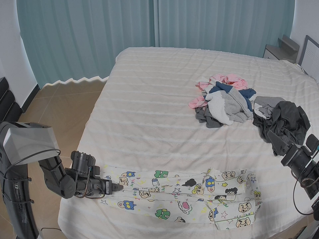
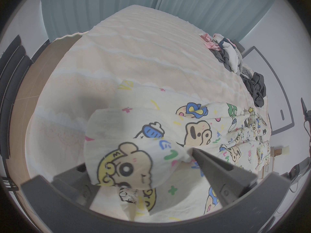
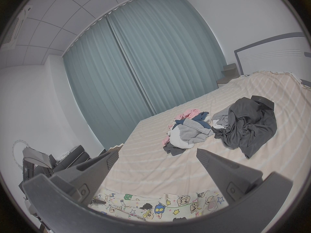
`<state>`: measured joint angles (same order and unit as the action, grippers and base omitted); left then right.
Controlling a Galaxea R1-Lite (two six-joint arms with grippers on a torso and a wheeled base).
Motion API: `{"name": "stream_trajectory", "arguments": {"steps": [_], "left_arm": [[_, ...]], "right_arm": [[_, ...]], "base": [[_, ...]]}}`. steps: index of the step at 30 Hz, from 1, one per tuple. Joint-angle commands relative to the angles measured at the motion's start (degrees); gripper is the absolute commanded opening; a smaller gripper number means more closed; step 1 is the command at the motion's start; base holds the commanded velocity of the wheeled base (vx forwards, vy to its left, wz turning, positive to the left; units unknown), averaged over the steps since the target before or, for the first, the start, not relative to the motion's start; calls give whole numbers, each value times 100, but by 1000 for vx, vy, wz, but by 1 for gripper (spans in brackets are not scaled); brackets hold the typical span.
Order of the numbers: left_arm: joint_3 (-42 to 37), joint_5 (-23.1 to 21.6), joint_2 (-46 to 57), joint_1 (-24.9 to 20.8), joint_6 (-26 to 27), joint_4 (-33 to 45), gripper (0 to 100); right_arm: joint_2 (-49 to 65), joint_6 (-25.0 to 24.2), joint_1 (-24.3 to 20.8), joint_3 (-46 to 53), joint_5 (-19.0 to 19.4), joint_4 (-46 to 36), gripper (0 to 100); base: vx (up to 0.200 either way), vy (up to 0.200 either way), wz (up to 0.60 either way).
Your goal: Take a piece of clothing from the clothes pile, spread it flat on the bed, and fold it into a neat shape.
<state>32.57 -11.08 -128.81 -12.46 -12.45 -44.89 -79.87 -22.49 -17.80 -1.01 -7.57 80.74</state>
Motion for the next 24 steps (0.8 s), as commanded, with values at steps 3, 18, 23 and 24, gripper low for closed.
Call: {"name": "stream_trajectory", "arguments": {"steps": [3,18,23,24], "left_arm": [[-14,1,-39,-20,-3,-3,0],[-392,-96,497,77,-12,-3,0],[-480,-193,813,332,5,59,0],[-515,-201,866,428,14,68,0]], "right_arm": [[7,-1,-101,101,-8,-49,100],[7,-1,-224,101,-122,-49,100],[7,-10,-224,101,-122,-49,100],[7,-10,-224,101,-122,-49,100]], "base": [[0,0,0],[0,0,0],[0,0,0],[0,0,0]]}}
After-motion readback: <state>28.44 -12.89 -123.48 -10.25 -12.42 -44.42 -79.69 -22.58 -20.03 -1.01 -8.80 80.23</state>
